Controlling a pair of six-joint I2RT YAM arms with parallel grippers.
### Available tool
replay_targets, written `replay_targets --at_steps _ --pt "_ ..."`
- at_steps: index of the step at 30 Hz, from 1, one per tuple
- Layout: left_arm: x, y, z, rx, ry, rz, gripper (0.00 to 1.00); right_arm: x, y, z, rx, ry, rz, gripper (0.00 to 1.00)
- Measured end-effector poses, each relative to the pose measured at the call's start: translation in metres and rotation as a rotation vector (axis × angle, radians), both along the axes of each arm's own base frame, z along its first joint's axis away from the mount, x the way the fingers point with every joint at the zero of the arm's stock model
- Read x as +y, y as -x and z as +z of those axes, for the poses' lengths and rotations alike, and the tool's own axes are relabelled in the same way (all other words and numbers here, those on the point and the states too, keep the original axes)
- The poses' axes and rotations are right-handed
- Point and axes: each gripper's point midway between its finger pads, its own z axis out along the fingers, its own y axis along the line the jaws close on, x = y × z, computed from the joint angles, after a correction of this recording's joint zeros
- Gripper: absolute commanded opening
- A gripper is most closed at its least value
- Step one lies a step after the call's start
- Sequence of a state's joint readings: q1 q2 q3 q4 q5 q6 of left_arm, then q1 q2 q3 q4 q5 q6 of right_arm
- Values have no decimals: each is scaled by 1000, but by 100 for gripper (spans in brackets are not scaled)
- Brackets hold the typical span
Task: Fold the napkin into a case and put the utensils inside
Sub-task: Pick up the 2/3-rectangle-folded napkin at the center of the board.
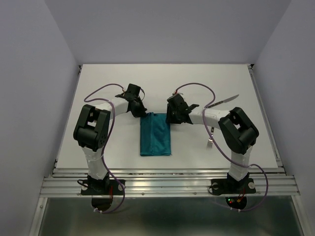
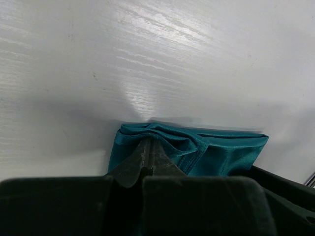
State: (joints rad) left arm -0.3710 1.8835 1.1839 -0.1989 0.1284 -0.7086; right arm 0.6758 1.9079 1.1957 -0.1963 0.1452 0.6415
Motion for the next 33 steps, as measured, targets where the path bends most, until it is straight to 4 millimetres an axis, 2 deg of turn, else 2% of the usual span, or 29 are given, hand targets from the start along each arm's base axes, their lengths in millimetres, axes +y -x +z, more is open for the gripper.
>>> replay_targets --at_steps 11,17,18,19,23,33 --pt "0 0 0 -2 2 5 0 11 8 0 16 -24 20 37" --pt "1 1 0 -3 0 8 0 15 -2 -1 -1 8 -25 32" --pt "1 1 0 -3 0 8 0 15 -3 -1 -5 18 -33 23" --pt "1 2 0 -3 0 9 0 14 -5 -2 -10 40 -52 23" --pt "2 3 0 -5 3 13 0 11 -4 -4 -14 60 -63 1" --pt "4 7 0 1 4 25 0 11 -3 1 -32 116 -9 1"
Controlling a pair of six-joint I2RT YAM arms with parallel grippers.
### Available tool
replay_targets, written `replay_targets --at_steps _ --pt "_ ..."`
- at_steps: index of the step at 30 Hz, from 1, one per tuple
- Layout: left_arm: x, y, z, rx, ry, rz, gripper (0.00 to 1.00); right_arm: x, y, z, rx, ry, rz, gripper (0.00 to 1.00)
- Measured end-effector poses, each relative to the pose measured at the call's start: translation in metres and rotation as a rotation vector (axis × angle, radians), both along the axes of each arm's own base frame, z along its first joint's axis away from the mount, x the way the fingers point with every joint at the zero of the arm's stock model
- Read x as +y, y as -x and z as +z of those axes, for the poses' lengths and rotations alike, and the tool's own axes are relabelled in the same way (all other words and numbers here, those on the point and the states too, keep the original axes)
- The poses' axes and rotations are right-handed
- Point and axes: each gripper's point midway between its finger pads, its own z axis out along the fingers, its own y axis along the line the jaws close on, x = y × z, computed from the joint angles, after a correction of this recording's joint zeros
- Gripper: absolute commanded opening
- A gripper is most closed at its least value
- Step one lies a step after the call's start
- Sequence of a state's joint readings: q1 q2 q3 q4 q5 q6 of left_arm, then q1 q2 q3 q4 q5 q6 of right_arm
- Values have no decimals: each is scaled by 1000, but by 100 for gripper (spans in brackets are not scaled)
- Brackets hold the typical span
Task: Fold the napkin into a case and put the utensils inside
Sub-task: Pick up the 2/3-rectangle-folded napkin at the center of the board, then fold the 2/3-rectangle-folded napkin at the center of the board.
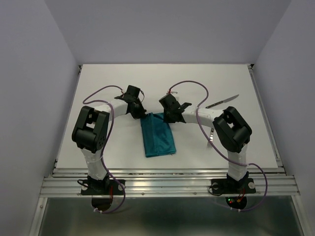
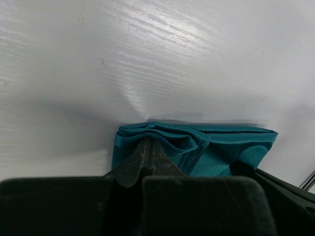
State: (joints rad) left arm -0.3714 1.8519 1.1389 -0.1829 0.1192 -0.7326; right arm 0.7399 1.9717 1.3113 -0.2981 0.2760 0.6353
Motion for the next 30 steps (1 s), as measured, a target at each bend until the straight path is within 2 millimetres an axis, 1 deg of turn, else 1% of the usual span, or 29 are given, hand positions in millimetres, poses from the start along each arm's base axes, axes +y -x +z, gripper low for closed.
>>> replay_targets --at_steps 5,13,20,22,26,30 --pt "0 0 0 1 2 3 0 6 1 9 -17 32 38 1" --pt "0 0 0 2 3 5 0 28 8 26 -52 41 91 1" --pt "0 0 0 3 4 6 0 50 6 45 -86 18 127 1" --pt "0 0 0 3 5 7 0 57 7 47 -90 13 138 1" --pt "0 0 0 4 5 8 0 68 11 42 -87 16 160 1" --pt "0 0 0 2 9 11 0 73 12 36 -78 20 171 1"
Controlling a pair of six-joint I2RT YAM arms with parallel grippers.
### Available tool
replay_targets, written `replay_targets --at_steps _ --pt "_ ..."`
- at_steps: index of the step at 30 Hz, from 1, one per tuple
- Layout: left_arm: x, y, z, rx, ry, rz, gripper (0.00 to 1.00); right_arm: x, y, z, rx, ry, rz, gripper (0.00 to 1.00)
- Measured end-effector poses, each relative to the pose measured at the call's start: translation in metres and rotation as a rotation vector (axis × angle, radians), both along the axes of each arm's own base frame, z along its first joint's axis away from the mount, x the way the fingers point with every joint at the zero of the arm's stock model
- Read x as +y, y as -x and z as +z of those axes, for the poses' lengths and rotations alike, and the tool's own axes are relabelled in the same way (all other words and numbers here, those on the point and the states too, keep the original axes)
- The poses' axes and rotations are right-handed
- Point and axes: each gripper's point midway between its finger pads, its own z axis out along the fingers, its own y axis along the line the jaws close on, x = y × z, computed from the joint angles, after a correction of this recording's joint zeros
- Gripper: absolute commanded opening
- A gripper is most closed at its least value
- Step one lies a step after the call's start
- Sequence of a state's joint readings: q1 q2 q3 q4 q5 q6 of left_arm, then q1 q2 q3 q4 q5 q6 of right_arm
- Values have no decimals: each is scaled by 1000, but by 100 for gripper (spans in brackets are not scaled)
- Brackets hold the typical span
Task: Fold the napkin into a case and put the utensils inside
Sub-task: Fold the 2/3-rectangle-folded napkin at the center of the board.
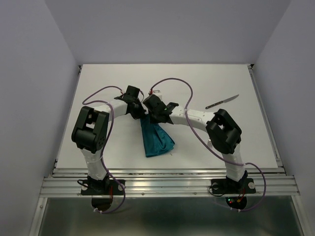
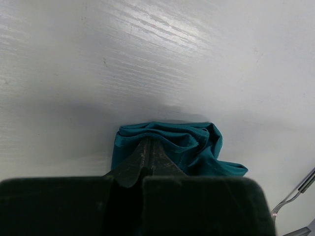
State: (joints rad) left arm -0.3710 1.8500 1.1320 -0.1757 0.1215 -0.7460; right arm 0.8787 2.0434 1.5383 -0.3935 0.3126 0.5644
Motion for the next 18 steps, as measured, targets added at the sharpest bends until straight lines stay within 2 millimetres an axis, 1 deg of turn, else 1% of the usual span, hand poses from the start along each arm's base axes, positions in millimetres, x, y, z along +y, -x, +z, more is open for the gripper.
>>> replay_targets --at_steps 8,15,18 --pt "0 1 0 -6 6 6 0 7 2 -19 38 8 17 1" --pt "0 1 0 -9 9 9 0 22 2 -18 52 -27 39 1" --pt "0 1 -1 -8 14 12 0 25 3 -22 66 -35 39 1"
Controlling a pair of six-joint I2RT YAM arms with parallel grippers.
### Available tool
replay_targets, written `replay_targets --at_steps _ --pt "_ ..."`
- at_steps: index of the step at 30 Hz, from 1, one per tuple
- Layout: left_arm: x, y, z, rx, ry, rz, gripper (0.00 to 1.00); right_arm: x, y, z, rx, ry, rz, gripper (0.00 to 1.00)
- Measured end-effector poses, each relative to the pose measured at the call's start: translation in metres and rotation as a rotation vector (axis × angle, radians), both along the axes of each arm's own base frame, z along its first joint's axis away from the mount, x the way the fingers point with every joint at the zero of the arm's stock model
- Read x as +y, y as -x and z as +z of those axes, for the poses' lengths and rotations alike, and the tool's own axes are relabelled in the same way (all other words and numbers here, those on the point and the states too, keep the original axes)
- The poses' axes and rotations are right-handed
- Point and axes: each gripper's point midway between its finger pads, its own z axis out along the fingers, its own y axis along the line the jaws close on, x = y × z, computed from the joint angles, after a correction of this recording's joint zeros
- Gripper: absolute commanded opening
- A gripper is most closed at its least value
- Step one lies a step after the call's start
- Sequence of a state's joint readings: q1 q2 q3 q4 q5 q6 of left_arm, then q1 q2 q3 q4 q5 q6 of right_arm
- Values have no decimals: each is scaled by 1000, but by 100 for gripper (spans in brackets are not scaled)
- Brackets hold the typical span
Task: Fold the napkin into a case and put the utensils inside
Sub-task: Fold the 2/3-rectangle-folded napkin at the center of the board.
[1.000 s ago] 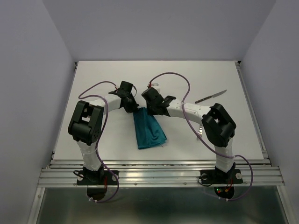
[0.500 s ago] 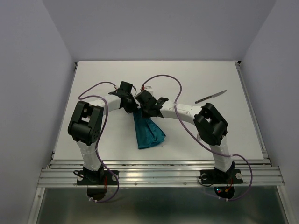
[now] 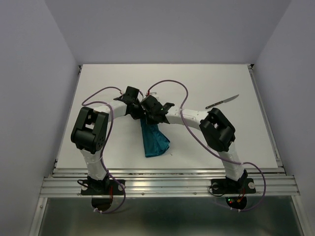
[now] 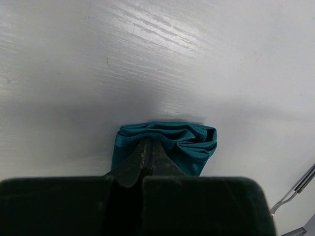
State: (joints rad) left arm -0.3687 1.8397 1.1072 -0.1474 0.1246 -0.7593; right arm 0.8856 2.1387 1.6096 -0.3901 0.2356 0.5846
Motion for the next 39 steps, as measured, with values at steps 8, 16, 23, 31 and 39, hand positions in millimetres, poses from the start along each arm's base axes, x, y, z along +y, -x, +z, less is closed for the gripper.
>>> replay_targets --at_steps 8,16,23,31,39 --pt "0 0 0 -2 1 2 0 2 0 -11 20 -8 -23 1" --pt "9 8 5 21 10 13 0 7 -2 -13 20 -55 -60 1" --pt "22 8 32 -10 55 25 0 10 -5 -13 1 -89 -76 1" --pt "36 13 28 5 60 40 0 10 -6 -12 -4 -91 -76 1" --pt "35 14 8 42 49 29 0 9 -5 -12 -9 -89 -68 1"
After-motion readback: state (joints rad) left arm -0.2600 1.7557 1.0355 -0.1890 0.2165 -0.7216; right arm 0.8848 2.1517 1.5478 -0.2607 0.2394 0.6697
